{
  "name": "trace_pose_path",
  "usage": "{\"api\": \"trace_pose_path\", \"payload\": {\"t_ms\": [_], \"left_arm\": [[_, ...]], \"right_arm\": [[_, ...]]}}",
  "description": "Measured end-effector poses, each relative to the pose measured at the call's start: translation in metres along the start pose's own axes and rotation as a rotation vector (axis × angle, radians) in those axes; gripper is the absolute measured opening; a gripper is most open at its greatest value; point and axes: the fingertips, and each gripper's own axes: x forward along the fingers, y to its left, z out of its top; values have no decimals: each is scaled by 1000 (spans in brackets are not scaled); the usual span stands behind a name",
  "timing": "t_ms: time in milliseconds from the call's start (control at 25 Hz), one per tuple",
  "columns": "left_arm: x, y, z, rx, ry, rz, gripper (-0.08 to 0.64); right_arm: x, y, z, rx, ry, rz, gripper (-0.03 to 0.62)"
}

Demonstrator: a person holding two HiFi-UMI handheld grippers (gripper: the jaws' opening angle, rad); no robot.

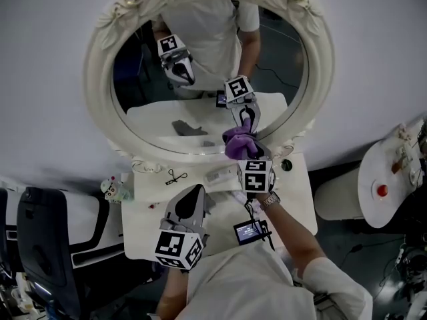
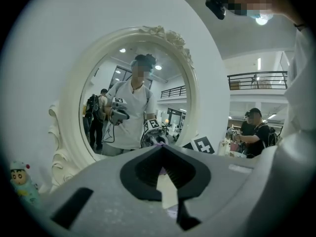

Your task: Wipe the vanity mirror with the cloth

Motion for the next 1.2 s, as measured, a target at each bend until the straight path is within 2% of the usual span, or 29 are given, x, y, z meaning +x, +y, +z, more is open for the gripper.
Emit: {"api": "trace_pose_path", "payload": {"t_ms": [240,360,560,720,920,1040,1200], "left_arm": [[11,-14,-6,-18,-8,-11,2],[9,-15,-8,-26,-7,-4,2],[-2,-8,-10,-28,-6,15,2],[-15,1,-9,-30,-7,27,2],[-33,12,-3,-16,-19,50,2],[-48,23,2,-12,-31,91,2],[-72,47,3,-17,-33,183,2]], "right_arm": [[-4,-31,-3,-6,-2,-32,68],[-5,-35,-4,-7,-3,-38,69],[-11,-28,-4,51,-7,-53,61],[-24,-1,6,74,-50,-11,61],[-25,55,15,59,-80,74,61],[-15,86,13,37,-70,115,61],[2,125,9,13,-56,171,61]]}}
